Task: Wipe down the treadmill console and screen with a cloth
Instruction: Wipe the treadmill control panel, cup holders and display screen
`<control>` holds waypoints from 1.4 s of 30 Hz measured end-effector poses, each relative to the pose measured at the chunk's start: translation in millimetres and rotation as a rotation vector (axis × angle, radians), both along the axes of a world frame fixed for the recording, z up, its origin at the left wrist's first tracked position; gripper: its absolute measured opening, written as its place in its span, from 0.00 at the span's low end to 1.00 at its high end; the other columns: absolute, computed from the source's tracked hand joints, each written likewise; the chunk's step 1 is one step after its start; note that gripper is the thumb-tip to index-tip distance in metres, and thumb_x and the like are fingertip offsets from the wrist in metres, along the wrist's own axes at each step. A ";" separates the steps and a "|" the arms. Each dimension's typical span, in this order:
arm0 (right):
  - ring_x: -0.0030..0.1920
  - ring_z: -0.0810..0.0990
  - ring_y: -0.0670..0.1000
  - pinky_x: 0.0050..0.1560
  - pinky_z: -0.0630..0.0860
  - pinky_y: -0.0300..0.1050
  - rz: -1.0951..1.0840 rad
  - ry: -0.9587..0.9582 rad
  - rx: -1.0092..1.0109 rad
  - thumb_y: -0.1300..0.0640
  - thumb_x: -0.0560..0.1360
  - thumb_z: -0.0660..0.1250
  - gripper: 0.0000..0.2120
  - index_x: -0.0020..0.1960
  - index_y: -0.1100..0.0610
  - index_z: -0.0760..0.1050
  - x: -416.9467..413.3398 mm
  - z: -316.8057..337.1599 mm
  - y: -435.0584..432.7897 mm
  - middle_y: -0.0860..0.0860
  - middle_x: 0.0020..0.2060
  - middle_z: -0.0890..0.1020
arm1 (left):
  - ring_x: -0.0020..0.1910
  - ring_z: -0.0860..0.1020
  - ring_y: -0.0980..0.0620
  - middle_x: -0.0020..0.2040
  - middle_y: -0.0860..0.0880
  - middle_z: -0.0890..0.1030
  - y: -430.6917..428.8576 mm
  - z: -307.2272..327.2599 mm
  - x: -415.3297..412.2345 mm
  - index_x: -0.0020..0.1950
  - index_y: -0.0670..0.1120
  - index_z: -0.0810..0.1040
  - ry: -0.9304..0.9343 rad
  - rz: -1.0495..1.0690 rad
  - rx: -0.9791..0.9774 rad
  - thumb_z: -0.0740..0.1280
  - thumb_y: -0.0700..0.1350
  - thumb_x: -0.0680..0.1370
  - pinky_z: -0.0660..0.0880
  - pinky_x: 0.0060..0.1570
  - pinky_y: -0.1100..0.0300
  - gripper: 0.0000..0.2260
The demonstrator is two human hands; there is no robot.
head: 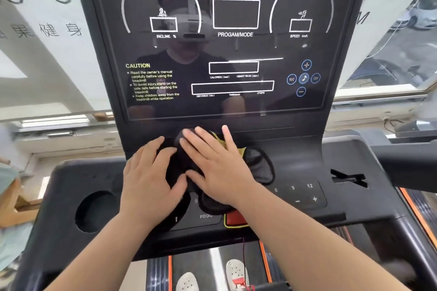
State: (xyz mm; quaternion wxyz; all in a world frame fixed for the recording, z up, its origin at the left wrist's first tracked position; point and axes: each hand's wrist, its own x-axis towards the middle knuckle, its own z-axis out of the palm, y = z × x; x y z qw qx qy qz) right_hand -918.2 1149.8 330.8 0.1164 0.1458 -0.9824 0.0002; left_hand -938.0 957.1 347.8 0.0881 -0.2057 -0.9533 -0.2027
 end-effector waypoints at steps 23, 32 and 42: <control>0.83 0.43 0.64 0.78 0.43 0.72 -0.939 -0.626 -0.030 0.29 0.80 0.48 0.45 0.84 0.61 0.47 99.9 4.5 136.2 0.63 0.83 0.49 | 0.57 0.75 0.41 0.59 0.47 0.79 55.8 -31.1 32.9 0.53 0.47 0.81 0.003 -0.311 -0.026 0.66 0.56 0.70 0.71 0.55 0.47 0.18; 0.83 0.48 0.64 0.82 0.51 0.63 -0.396 -0.353 0.019 0.32 0.81 0.45 0.42 0.84 0.60 0.50 105.7 -31.5 84.5 0.64 0.83 0.51 | 0.57 0.76 0.40 0.59 0.46 0.80 33.4 -38.9 47.1 0.57 0.46 0.81 -0.045 -0.146 -0.174 0.63 0.58 0.72 0.73 0.55 0.43 0.22; 0.81 0.52 0.68 0.80 0.53 0.67 -0.689 -0.376 -0.048 0.26 0.77 0.39 0.48 0.84 0.60 0.49 111.5 -30.5 192.1 0.67 0.82 0.51 | 0.57 0.74 0.39 0.60 0.45 0.79 48.9 -38.4 64.8 0.56 0.47 0.82 -0.018 0.051 -0.228 0.61 0.60 0.72 0.69 0.57 0.41 0.22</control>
